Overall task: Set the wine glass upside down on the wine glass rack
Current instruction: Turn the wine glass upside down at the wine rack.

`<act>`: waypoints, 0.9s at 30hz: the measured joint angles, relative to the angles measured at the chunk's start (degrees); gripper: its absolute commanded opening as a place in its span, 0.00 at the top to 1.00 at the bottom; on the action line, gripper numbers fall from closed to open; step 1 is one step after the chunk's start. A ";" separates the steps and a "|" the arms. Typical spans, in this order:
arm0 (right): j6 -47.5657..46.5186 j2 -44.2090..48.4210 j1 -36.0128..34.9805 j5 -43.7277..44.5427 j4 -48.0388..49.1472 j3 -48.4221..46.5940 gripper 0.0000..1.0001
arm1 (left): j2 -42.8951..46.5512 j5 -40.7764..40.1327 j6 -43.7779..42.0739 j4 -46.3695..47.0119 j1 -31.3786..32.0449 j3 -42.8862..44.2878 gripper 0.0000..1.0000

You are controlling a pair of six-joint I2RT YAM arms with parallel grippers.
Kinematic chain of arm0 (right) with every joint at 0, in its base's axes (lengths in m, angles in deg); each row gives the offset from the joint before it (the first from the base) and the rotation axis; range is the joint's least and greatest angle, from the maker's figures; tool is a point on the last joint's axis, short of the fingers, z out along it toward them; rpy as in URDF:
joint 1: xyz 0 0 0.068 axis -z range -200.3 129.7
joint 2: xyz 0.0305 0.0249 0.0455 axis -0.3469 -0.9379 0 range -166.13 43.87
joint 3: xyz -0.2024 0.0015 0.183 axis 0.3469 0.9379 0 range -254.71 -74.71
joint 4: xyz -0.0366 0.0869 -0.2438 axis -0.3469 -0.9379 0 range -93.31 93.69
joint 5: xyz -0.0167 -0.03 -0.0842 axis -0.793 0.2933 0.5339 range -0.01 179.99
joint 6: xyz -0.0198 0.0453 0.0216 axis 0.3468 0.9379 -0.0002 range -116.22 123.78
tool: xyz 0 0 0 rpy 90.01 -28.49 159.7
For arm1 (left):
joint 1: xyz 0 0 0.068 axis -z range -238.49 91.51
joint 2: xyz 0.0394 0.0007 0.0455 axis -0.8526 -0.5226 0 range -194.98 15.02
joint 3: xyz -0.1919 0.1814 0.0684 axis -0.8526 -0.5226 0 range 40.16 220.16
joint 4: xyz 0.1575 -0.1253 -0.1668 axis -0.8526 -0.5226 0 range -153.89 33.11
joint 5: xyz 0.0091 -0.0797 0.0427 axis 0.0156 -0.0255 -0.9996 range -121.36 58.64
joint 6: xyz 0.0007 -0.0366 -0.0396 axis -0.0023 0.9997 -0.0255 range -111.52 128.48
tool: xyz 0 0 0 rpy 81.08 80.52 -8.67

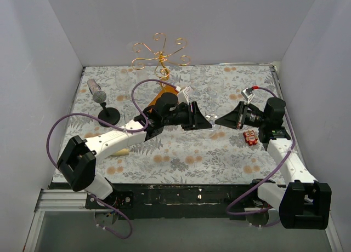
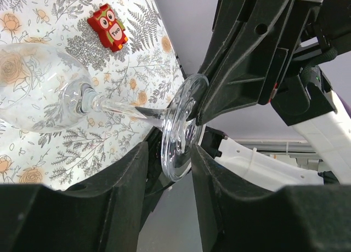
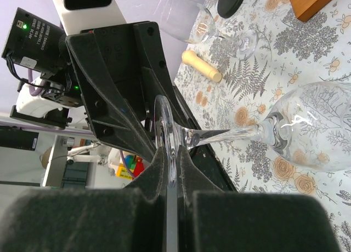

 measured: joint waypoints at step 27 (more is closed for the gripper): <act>0.26 0.07 -0.42 -2.01 4.92 0.68 0.59 | 4.11 -3.04 2.10 2.62 0.70 -3.04 1.00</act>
